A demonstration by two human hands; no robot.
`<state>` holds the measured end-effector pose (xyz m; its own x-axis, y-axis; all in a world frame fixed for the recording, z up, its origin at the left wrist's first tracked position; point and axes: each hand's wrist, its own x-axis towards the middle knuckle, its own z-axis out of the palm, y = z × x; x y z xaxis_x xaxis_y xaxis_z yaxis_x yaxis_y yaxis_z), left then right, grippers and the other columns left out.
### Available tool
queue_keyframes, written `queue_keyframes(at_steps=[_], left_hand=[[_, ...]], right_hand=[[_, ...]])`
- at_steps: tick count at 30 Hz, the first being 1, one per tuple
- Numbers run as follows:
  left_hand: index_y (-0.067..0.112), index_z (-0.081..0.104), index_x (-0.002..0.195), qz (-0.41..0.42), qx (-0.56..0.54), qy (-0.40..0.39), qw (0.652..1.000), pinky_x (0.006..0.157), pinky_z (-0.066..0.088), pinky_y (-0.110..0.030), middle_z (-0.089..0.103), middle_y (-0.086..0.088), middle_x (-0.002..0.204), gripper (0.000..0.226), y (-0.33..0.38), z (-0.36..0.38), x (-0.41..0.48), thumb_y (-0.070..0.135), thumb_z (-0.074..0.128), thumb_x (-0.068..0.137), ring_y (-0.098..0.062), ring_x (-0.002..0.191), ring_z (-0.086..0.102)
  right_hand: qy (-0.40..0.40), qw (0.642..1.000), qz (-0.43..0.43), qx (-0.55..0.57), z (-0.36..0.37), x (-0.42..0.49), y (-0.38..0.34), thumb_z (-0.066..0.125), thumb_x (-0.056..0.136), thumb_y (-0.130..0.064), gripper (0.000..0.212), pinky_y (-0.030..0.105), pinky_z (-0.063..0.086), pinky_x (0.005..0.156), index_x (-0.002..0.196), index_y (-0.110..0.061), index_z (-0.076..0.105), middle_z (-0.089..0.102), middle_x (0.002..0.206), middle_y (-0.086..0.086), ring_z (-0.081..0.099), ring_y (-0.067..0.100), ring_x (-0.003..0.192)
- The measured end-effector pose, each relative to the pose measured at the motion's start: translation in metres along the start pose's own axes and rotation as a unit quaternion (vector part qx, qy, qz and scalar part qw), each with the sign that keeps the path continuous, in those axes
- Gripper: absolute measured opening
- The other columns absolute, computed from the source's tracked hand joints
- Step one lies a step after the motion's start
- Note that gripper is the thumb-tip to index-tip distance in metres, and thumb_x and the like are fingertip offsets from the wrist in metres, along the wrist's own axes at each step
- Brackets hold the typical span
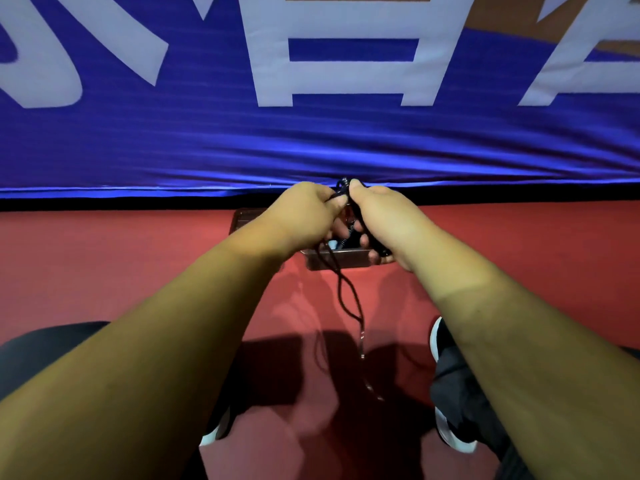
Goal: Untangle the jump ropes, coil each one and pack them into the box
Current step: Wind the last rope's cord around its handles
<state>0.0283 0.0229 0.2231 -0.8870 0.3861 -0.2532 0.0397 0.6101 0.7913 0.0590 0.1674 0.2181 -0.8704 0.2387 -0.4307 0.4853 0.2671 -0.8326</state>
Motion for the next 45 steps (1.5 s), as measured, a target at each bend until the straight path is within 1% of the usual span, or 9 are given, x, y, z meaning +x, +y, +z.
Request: queue_keyframes(at_steps=[6, 11, 14, 20, 24, 27, 32, 41, 45], left_hand=[[0.010, 0.062, 0.103, -0.072, -0.447, -0.066, 0.889, 0.058, 0.047, -0.031, 0.041, 0.006, 0.061, 0.040, 0.007, -0.007, 0.000, 0.040, 0.038, 0.113, -0.011, 0.049, 0.038], [0.011, 0.072, 0.108, -0.018, -0.282, -0.068, 0.957, 0.054, 0.036, -0.025, 0.064, 0.004, 0.074, 0.020, 0.002, -0.015, -0.007, 0.024, 0.056, 0.108, -0.006, 0.052, 0.044], [0.016, 0.080, 0.100, 0.045, -0.060, 0.039, 0.996, 0.057, 0.047, -0.020, 0.076, 0.008, 0.079, 0.011, 0.003, -0.021, -0.013, 0.021, 0.071, 0.099, -0.001, 0.057, 0.060], [0.035, 0.077, 0.111, 0.180, 0.205, 0.209, 0.939, 0.081, 0.055, -0.040, 0.073, 0.000, 0.094, 0.020, -0.009, -0.006, -0.006, 0.038, 0.061, 0.100, -0.022, 0.090, 0.068], [0.026, 0.074, 0.113, 0.207, 0.173, 0.171, 0.948, 0.075, 0.044, -0.030, 0.066, 0.003, 0.088, 0.023, 0.000, -0.007, -0.013, 0.036, 0.055, 0.107, -0.011, 0.081, 0.059], [0.027, 0.071, 0.108, 0.117, 0.011, 0.011, 0.993, 0.068, 0.048, -0.024, 0.070, 0.006, 0.089, 0.027, 0.001, -0.016, -0.014, 0.014, 0.048, 0.108, -0.005, 0.065, 0.056], [0.005, 0.061, 0.132, 0.016, -0.220, -0.237, 0.946, 0.097, 0.056, -0.032, 0.071, -0.010, 0.108, 0.040, -0.014, -0.027, -0.012, -0.016, 0.049, 0.100, -0.020, 0.101, 0.071], [0.003, 0.065, 0.094, -0.063, 0.011, -0.049, 0.997, 0.049, 0.060, -0.033, 0.064, -0.013, 0.075, 0.013, -0.020, 0.006, -0.013, 0.011, 0.060, 0.104, -0.020, 0.048, 0.065], [0.006, 0.062, 0.111, -0.123, -0.192, 0.065, 0.971, 0.039, 0.052, -0.029, 0.060, -0.018, 0.078, 0.028, -0.013, 0.010, -0.007, 0.004, 0.034, 0.108, -0.023, 0.047, 0.064]], right_hand=[[-0.030, 0.999, 0.013, 0.028, -0.005, 0.000, -0.003, 0.047, 0.102, -0.067, 0.042, 0.026, 0.043, 0.052, 0.113, -0.030, 0.064, 0.060, 0.085, -0.001, 0.050, 0.014, 0.058], [-0.045, 0.997, 0.001, 0.056, -0.013, -0.007, -0.009, 0.043, 0.100, -0.076, 0.052, 0.022, 0.035, 0.051, 0.097, -0.029, 0.065, 0.055, 0.086, 0.000, 0.045, 0.012, 0.053], [-0.042, 0.998, 0.006, 0.036, -0.015, -0.008, -0.006, 0.044, 0.096, -0.081, 0.061, 0.021, 0.033, 0.048, 0.108, -0.025, 0.066, 0.055, 0.080, 0.000, 0.044, 0.012, 0.048], [-0.039, 0.996, 0.012, 0.075, -0.017, -0.007, -0.005, 0.057, 0.100, -0.064, 0.037, 0.020, 0.030, 0.048, 0.109, -0.028, 0.063, 0.054, 0.082, 0.002, 0.043, 0.012, 0.049], [-0.011, 0.997, 0.001, 0.081, -0.017, -0.004, -0.008, 0.058, 0.098, -0.061, 0.037, 0.022, 0.032, 0.048, 0.108, -0.026, 0.065, 0.057, 0.083, 0.003, 0.045, 0.013, 0.048], [0.003, 0.997, -0.010, 0.073, -0.018, -0.002, -0.005, 0.059, 0.097, -0.063, 0.037, 0.022, 0.033, 0.046, 0.099, -0.026, 0.063, 0.058, 0.081, 0.003, 0.045, 0.014, 0.048], [-0.009, 0.999, -0.033, 0.028, -0.022, 0.000, -0.003, 0.059, 0.097, -0.064, 0.045, 0.024, 0.035, 0.047, 0.098, -0.019, 0.067, 0.059, 0.077, 0.003, 0.046, 0.016, 0.049], [-0.060, 0.997, -0.033, 0.023, -0.012, -0.008, -0.001, 0.061, 0.096, -0.065, 0.045, 0.024, 0.034, 0.047, 0.107, -0.022, 0.067, 0.057, 0.080, 0.004, 0.044, 0.015, 0.048], [-0.148, 0.986, -0.017, 0.070, -0.017, -0.018, -0.011, 0.065, 0.097, -0.061, 0.036, 0.022, 0.027, 0.052, 0.103, -0.025, 0.067, 0.055, 0.075, 0.003, 0.037, 0.014, 0.048]])
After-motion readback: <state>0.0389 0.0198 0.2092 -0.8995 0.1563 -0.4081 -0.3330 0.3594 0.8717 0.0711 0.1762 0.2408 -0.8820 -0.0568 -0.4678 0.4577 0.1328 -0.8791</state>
